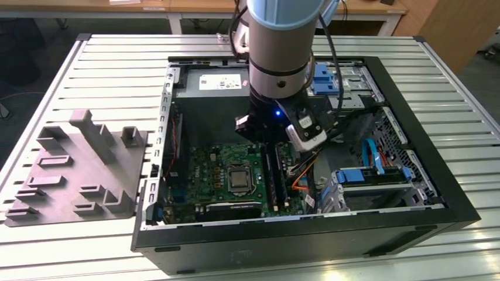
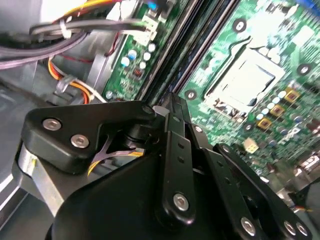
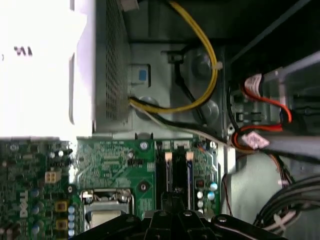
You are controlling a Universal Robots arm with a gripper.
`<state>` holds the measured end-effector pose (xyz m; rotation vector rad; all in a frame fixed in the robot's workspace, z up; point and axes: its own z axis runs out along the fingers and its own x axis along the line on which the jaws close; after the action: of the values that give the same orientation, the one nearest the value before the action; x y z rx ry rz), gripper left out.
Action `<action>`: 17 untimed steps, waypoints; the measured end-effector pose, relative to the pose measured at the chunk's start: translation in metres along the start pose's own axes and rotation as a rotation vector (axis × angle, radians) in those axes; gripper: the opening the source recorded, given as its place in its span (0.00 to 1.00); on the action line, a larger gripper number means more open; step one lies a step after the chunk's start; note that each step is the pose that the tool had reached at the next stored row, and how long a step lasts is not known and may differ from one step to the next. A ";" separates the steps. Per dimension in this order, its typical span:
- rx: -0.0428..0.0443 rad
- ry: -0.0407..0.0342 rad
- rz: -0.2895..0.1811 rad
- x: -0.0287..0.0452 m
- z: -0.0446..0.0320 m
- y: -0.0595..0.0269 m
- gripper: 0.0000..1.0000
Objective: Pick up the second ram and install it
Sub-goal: 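Press down the second ram until it locks into place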
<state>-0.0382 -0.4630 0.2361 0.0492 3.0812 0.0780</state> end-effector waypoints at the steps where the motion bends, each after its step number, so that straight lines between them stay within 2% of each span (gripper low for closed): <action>1: 0.0001 0.0000 0.000 -0.0001 -0.0002 -0.0030 0.10; 10: 0.0003 0.0001 0.003 -0.0011 -0.0013 -0.0325 0.10; 13: 0.0007 0.0005 0.004 -0.0013 -0.0015 -0.0391 0.10; 17: 0.0131 0.0016 0.006 -0.0014 -0.0015 -0.0422 0.10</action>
<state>-0.0382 -0.5052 0.2355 0.0597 3.0834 0.0582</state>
